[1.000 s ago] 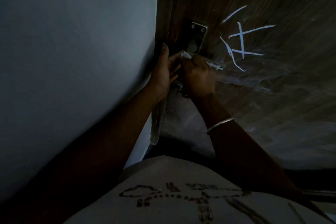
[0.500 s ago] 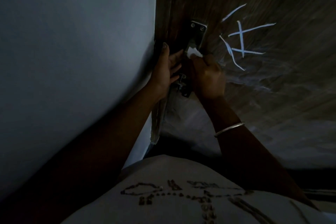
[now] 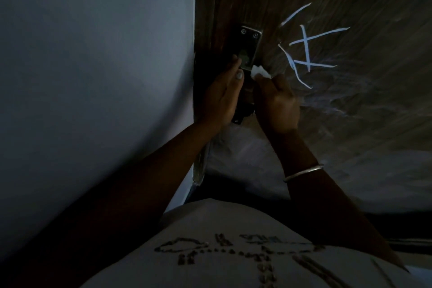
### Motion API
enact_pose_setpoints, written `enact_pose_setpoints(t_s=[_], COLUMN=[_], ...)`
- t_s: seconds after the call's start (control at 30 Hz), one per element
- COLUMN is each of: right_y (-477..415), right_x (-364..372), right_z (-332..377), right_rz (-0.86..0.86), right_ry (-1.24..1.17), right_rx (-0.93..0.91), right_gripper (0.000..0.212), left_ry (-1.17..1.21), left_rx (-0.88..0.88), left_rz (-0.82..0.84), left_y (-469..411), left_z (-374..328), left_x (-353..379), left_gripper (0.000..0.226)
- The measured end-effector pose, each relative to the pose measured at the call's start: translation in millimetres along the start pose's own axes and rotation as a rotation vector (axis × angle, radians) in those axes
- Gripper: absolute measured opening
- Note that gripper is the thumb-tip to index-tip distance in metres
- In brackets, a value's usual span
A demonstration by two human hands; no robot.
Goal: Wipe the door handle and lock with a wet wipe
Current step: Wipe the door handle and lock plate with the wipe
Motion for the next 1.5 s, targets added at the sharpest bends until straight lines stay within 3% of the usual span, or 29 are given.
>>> enact_pose_setpoints(t_s=[0.27,0.97,1.5], right_y=[5,21,22], right_x=[14,-13,-19], right_z=[4,-27,-35], right_rz=[0.072,0.001,0.006], right_ry=[-0.003,0.007,0.003], right_rx=[-0.028,0.114,0.139], right_gripper=[0.019,0.003,0.013], left_ry=[-0.031,-0.021,-0.028], left_rx=[0.008,0.034,0.013], left_rz=[0.018,0.016,0.021], left_y=[-3,-2,-2], left_z=[0,-4,2], left_x=[3,0,4], left_gripper=[0.055,0.052,0.053])
Point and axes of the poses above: each hand's wrist, its own y-axis away from the middle knuckle, its own x-axis out of the palm, z = x × y, the point moved 10 cm from there along -y, towards the middle knuckle, and after that the axes turned 6 degrees about -x, right-handed, at the moved point
